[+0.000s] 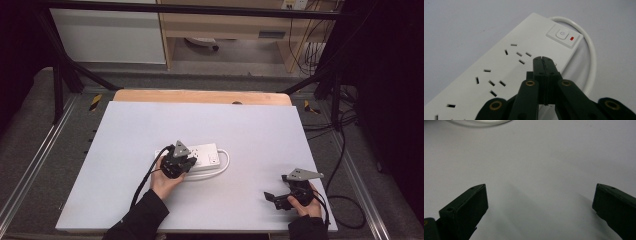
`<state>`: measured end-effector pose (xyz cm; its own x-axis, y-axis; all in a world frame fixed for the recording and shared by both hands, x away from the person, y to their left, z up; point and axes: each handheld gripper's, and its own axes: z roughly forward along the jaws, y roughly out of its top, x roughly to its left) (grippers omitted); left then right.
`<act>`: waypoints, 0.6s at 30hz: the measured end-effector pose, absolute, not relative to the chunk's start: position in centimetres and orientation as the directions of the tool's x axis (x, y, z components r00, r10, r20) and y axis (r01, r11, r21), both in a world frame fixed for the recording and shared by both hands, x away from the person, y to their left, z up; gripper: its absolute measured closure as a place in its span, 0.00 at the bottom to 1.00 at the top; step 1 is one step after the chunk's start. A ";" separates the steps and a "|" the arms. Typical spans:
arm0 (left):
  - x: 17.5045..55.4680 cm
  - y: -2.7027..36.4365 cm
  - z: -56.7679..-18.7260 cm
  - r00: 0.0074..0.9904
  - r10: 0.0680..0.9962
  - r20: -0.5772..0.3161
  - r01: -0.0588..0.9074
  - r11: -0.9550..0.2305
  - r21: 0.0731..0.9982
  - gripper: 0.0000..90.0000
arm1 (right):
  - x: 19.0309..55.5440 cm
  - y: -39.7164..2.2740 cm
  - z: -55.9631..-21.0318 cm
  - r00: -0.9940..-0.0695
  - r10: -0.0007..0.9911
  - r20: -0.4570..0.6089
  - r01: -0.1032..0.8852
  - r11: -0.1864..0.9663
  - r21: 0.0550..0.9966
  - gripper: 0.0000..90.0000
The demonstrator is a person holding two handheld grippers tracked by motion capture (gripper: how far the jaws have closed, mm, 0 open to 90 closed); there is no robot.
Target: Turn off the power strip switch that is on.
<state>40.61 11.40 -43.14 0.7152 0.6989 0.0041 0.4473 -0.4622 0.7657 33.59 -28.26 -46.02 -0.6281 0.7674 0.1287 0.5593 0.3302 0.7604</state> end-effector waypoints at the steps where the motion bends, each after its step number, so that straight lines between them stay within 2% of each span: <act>1: 40.6 11.4 -43.2 0.716 0.698 0.005 0.447 -0.463 0.766 1.00 | 33.6 -28.3 -46.0 -0.628 0.767 0.130 0.560 0.330 0.760 0.01; 18: 40.5 11.6 -43.4 0.716 0.698 0.000 0.448 -0.460 0.766 1.00 | 33.6 -28.3 -46.0 -0.632 0.765 0.125 0.555 0.334 0.762 0.01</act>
